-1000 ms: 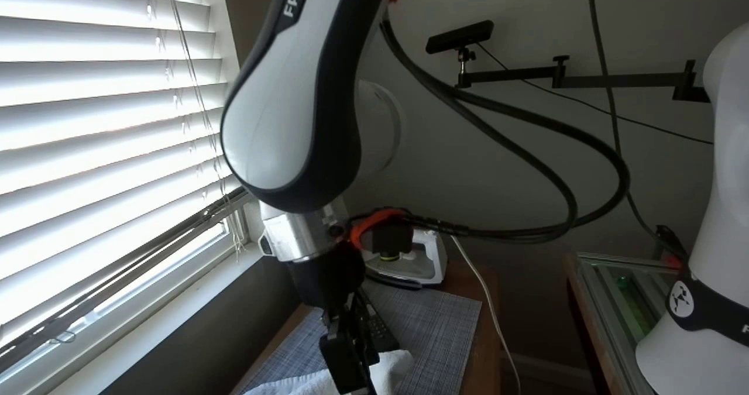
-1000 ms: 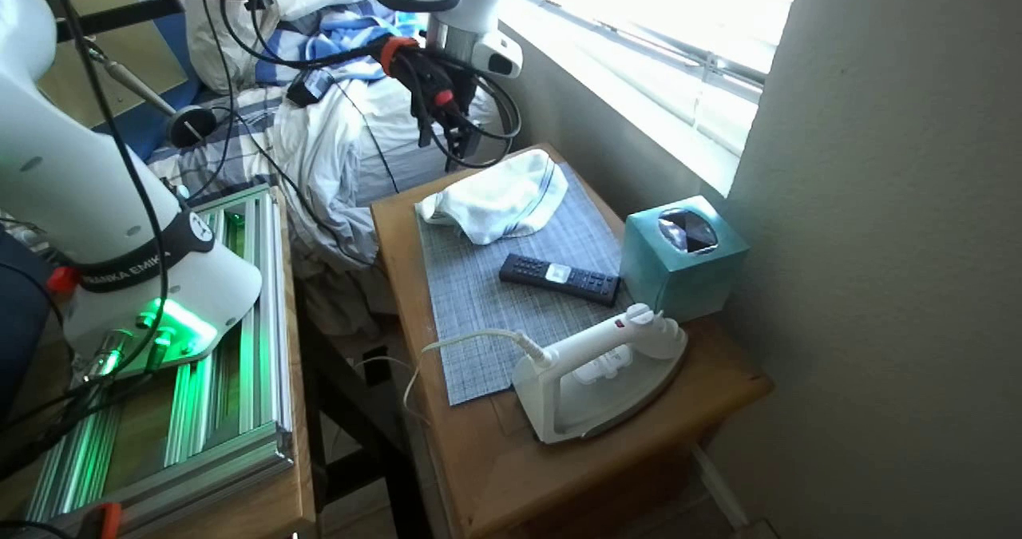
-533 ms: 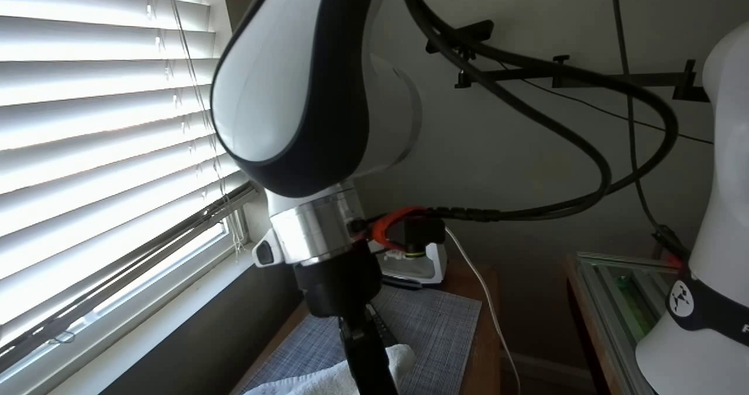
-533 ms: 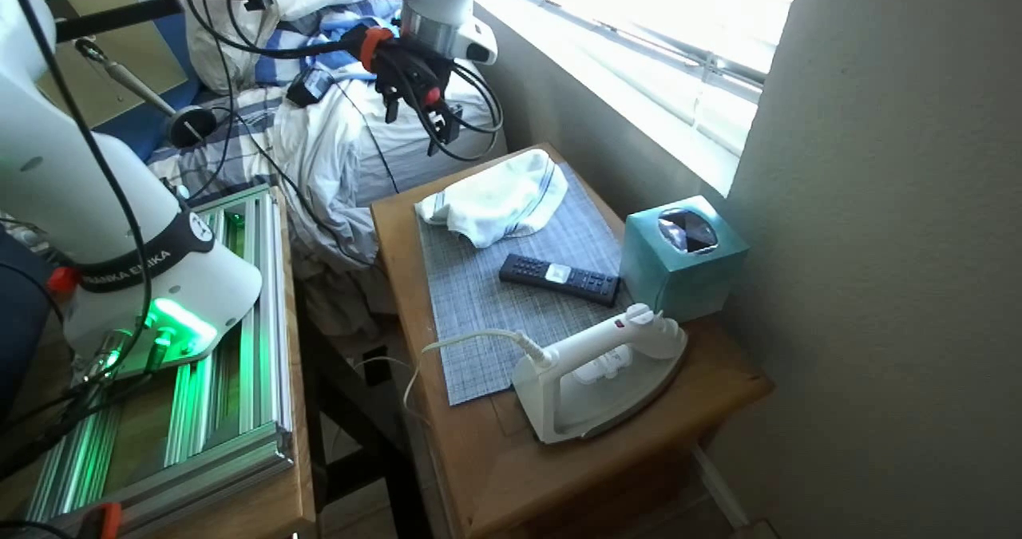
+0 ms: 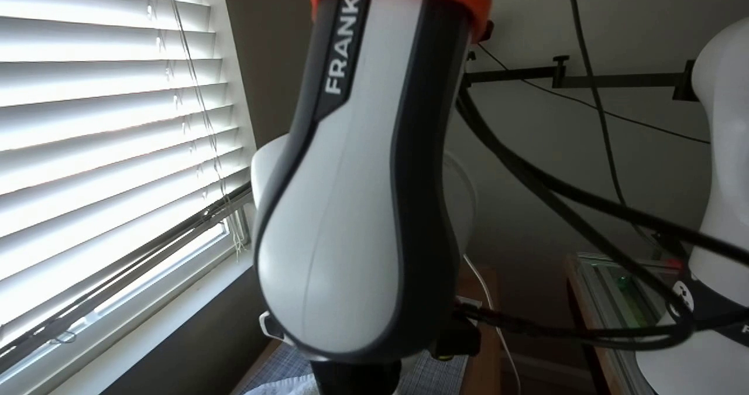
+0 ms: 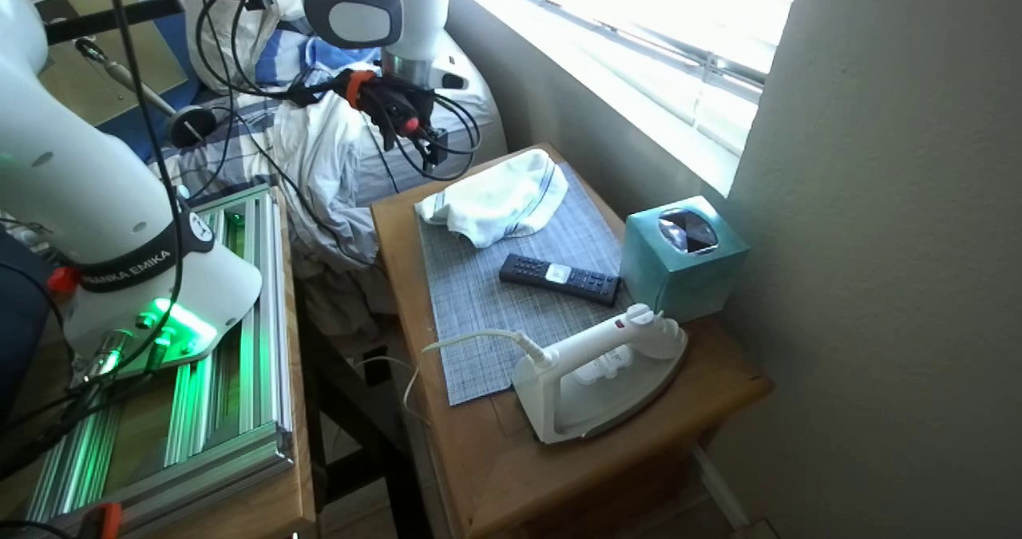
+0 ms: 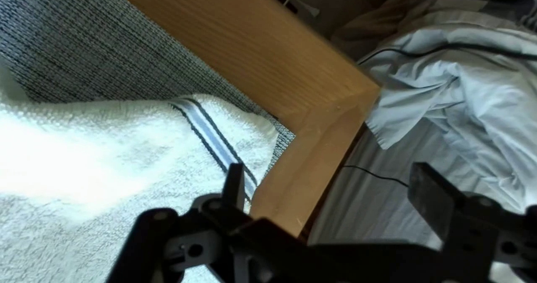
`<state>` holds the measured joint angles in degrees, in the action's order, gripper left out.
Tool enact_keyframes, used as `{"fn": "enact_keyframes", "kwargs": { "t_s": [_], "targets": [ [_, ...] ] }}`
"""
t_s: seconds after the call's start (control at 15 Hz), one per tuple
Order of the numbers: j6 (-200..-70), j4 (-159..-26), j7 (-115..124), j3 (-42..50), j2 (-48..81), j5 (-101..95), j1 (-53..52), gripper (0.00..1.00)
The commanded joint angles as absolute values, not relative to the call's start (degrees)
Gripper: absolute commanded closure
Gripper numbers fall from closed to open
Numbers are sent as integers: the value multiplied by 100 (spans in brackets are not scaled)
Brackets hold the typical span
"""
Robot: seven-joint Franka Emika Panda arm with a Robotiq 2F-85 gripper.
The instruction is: Fold the kitchen towel
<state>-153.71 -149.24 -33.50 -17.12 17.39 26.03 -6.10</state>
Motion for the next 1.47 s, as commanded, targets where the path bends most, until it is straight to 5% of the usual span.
{"fn": "enact_keyframes", "kwargs": {
  "t_s": [0.0,0.4,1.13,1.27,1.4],
  "targets": [
    [-15497,-14929,-3179,-1928,1824,2466,-389,0],
    [-17463,-14929,-2524,-2035,2532,1981,-514,0],
    [-17756,-14884,-931,-889,3189,-146,-1524,0],
    [-17720,-14861,-818,-798,3267,-244,-1696,7],
    [-17706,-14829,-695,-672,3345,-300,-1870,31]
  ]
}}
